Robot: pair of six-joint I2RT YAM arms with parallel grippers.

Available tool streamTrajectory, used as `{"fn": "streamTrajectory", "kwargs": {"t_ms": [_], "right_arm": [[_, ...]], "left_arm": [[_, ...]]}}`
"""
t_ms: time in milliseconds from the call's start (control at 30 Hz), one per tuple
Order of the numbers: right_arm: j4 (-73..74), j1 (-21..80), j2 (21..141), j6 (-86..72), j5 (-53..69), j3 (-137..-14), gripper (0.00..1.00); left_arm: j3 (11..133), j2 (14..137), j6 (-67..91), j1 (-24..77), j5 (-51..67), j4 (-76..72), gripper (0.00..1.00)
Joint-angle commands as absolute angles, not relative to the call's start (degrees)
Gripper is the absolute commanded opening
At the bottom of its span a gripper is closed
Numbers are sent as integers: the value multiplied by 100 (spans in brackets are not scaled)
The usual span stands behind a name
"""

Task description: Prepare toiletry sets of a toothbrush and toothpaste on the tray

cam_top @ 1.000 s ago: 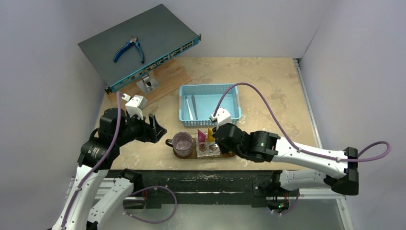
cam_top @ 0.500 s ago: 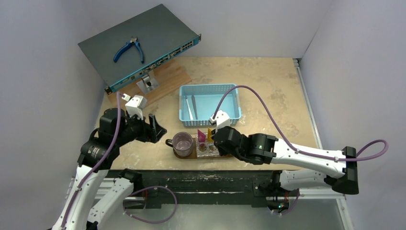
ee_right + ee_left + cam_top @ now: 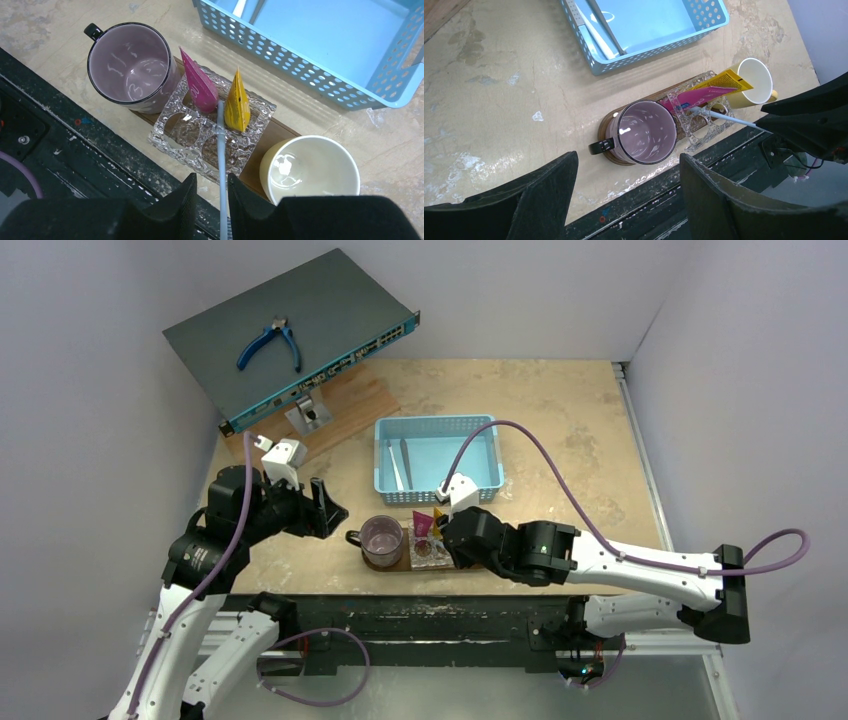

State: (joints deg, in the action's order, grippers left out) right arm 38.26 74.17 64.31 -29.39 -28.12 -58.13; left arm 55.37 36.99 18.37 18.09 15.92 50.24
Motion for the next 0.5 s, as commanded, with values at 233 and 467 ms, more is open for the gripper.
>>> {"fn": "streamTrajectory", "kwargs": {"t_ms": [233,467], "right_arm": [[3912,7453,6280,-2804,-3325,-6275,35],[3931,7445,6482,-2372,-3524,-6874,41]], "left_arm": [[5467,3691,1732,1837,1564,4814,73],[5467,3725,1751,1837,1556,4815,73]]}}
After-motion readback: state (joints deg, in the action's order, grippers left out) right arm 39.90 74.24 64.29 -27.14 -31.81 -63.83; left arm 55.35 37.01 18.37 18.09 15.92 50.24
